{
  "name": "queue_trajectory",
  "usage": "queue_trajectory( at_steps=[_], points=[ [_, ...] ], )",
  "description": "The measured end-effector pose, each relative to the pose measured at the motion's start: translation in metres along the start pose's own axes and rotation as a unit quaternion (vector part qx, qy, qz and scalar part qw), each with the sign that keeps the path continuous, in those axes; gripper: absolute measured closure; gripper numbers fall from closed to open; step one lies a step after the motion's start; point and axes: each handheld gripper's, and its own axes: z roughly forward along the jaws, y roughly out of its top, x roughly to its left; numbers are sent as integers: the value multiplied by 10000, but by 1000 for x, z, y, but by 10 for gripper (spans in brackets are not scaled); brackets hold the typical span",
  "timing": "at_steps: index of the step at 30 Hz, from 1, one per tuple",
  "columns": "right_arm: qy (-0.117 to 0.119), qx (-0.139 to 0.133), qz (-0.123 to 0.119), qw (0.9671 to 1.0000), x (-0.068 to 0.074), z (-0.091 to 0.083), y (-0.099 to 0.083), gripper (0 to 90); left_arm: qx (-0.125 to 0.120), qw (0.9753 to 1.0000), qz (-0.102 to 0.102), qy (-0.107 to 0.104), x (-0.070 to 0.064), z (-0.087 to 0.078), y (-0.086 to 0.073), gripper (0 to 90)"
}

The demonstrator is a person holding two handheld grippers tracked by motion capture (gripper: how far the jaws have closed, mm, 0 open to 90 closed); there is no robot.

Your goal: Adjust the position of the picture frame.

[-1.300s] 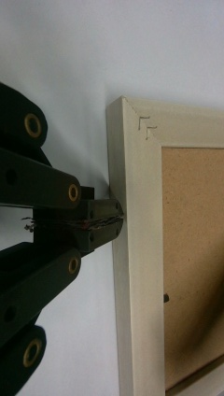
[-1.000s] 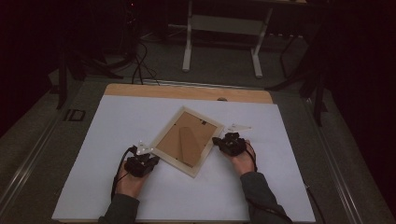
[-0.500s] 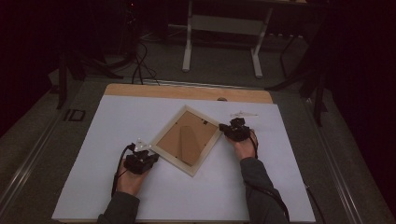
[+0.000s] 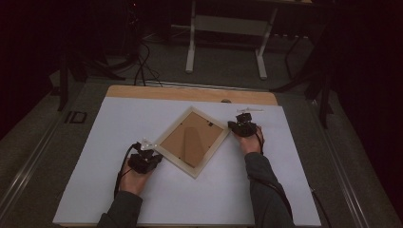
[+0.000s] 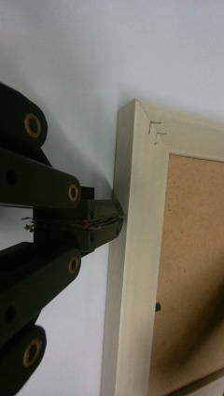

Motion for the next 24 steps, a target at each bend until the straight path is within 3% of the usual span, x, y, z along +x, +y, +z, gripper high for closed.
queue_trajectory(
  at_steps=[8, 19, 24],
  points=[
    [-133, 125, 406, 9990, -10, 8, -1, 897, 48, 9999, 100, 53, 1, 4, 6, 900],
    [-198, 330, 173, 9991, -8, 6, 4, 898, -32, 10000, 9, -6, 4, 7, 7, 900],
    [-291, 362, 199, 9987, -8, 10, 4, 897, 3, 10000, 11, -20, 4, 7, 8, 900]
  ],
)
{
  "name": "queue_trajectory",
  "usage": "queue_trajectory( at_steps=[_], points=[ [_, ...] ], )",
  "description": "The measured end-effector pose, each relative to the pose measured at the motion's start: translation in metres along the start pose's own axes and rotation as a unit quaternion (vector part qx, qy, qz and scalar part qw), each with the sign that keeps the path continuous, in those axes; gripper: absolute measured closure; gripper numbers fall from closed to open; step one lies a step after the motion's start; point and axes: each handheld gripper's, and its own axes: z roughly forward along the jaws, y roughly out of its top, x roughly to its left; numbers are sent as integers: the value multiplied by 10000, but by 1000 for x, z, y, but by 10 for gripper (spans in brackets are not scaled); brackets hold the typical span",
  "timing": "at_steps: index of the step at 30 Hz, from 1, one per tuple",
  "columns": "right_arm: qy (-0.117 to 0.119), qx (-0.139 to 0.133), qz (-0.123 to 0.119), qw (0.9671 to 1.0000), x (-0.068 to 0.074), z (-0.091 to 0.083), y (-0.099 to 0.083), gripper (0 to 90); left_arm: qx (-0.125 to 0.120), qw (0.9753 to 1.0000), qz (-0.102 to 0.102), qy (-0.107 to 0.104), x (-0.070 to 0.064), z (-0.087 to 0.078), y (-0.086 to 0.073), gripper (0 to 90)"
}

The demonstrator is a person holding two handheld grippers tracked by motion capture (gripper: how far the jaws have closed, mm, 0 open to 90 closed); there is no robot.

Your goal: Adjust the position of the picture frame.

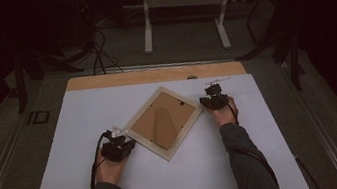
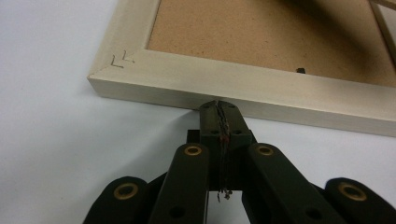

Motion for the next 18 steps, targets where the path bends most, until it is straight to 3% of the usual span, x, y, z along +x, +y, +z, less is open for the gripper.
queue_trajectory(
  at_steps=[8, 18],
  points=[
    [-28, 243, -13, 9997, -1, 0, -3, 898, 34, 10000, -57, 39, -1, 5, 6, 900],
    [107, 199, 99, 9997, -5, -5, -18, 898, -40, 9998, -200, -21, 1, 9, 9, 900]
  ],
)
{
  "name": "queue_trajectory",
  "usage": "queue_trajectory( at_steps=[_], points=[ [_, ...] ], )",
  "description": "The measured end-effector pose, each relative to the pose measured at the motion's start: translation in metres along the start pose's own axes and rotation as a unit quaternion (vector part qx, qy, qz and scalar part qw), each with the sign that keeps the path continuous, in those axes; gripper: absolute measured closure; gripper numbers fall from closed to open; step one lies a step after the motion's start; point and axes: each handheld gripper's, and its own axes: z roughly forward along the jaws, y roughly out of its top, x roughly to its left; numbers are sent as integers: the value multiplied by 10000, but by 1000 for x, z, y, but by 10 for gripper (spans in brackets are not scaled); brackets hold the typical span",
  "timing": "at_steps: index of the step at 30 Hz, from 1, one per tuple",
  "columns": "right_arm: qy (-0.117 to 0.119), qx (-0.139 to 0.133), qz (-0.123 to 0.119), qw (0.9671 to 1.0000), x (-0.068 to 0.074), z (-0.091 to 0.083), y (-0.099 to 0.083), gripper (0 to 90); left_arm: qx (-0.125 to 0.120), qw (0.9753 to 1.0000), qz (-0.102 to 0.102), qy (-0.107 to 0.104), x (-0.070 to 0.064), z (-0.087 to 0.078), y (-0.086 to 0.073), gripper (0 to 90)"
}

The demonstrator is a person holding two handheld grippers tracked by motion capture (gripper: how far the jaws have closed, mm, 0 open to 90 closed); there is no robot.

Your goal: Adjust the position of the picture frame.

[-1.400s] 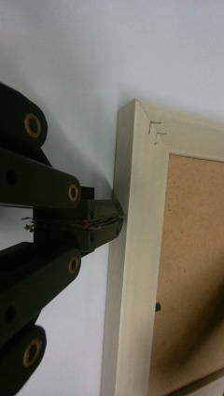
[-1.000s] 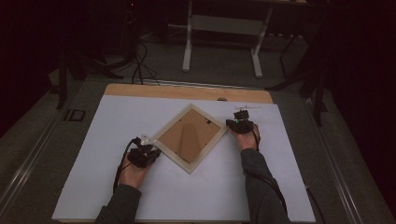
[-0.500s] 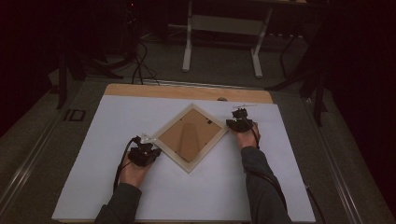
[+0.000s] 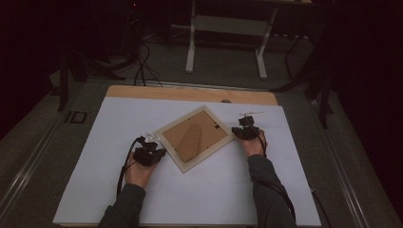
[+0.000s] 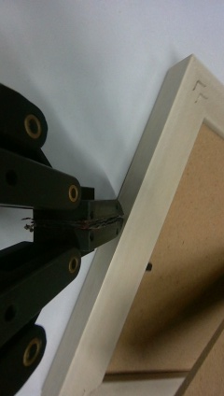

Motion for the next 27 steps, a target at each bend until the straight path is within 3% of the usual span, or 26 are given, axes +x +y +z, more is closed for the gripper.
queue_trajectory(
  at_steps=[17, 22, 27],
  points=[
    [71, -37, -271, 9996, 5, -12, -16, 899, -12, 10000, -69, -60, 2, 0, 0, 900],
    [52, -50, -275, 9996, 7, -17, -23, 899, -43, 9998, -176, -118, 5, 1, 0, 900],
    [134, -87, -298, 9994, 8, -23, -30, 899, -72, 9999, -79, -34, 3, 2, 0, 900]
  ],
)
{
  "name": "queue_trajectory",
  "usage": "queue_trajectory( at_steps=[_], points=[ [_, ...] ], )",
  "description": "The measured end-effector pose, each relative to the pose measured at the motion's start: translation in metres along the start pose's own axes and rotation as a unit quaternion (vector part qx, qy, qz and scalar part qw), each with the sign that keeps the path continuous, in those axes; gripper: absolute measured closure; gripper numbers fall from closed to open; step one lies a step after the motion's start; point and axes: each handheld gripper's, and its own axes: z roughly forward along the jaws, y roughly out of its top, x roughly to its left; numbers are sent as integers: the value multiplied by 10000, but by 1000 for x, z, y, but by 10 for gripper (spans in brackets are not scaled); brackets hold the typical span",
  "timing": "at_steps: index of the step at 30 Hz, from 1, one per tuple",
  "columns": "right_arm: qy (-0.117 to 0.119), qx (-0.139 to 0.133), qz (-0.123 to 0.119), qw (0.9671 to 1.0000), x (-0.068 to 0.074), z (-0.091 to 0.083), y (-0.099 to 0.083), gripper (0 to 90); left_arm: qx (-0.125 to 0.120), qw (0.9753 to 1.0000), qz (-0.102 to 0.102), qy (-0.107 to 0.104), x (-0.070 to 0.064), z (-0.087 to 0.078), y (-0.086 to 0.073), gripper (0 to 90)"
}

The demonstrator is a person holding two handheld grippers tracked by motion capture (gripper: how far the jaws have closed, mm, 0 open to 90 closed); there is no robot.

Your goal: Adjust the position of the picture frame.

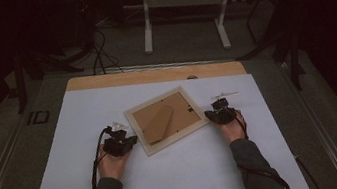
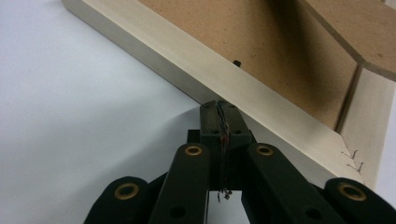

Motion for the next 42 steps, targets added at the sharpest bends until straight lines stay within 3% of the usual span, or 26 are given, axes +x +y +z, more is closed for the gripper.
queue_trajectory(
  at_steps=[8, 13, 31, 36, 42],
  points=[
    [59, 29, -55, 10000, 2, -9, -9, 899, 69, 10000, 61, 28, 0, 1, 3, 900],
    [153, -24, 10, 9999, 3, -14, -18, 899, 31, 10000, -39, -27, 3, 2, 3, 900],
    [193, -90, 2, 9998, 10, -27, -35, 899, 139, 9998, -72, -84, 11, 7, 13, 900],
    [344, -178, 203, 9990, 7, -31, -42, 899, 153, 9998, -62, -85, 11, 9, 16, 900],
    [311, -246, 172, 9991, 10, -34, -46, 900, 127, 9998, -96, -108, 12, 10, 16, 900]
  ],
)
